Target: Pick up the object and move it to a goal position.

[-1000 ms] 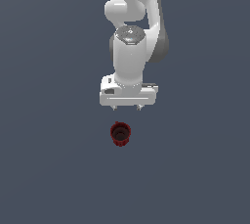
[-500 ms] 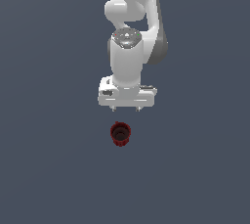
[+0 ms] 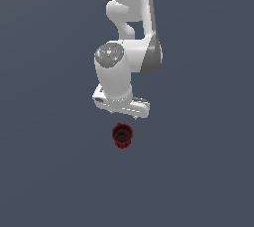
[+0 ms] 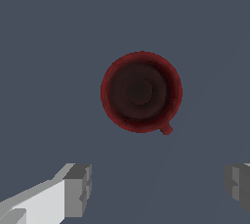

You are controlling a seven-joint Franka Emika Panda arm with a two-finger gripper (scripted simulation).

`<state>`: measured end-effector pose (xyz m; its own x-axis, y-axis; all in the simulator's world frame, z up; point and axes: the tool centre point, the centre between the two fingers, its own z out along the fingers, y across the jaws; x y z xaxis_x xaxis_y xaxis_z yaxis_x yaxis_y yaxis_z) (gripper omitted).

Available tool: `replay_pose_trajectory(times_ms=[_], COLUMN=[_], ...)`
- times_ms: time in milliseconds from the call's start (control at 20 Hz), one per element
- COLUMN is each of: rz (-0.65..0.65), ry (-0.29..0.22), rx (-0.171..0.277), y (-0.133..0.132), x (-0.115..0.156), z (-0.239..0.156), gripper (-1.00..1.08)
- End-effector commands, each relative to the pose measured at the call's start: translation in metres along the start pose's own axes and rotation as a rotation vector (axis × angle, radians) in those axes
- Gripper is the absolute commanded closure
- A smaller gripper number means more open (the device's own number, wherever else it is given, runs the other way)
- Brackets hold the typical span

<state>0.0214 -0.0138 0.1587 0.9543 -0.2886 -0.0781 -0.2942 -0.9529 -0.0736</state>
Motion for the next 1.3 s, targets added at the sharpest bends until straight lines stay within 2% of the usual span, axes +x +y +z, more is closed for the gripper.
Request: replay_pose_trajectory(times_ms=[0, 450, 750, 1000, 1250], rz=[0.101, 0.499, 0.689, 0.784, 0.828], ry=[-0.041, -0.226, -0.333, -0.392, -0.421], rx=[0.029, 0.148, 0.206, 0.236, 0.250], y=[0.006, 0.025, 0.031, 0.034, 0.035], x=[0.004, 0.016, 0.022, 0.026, 0.027], z=[0.008, 0.036, 0.048, 0.053, 0.056], gripper=[-1.00, -1.00, -1.00, -1.00, -1.00])
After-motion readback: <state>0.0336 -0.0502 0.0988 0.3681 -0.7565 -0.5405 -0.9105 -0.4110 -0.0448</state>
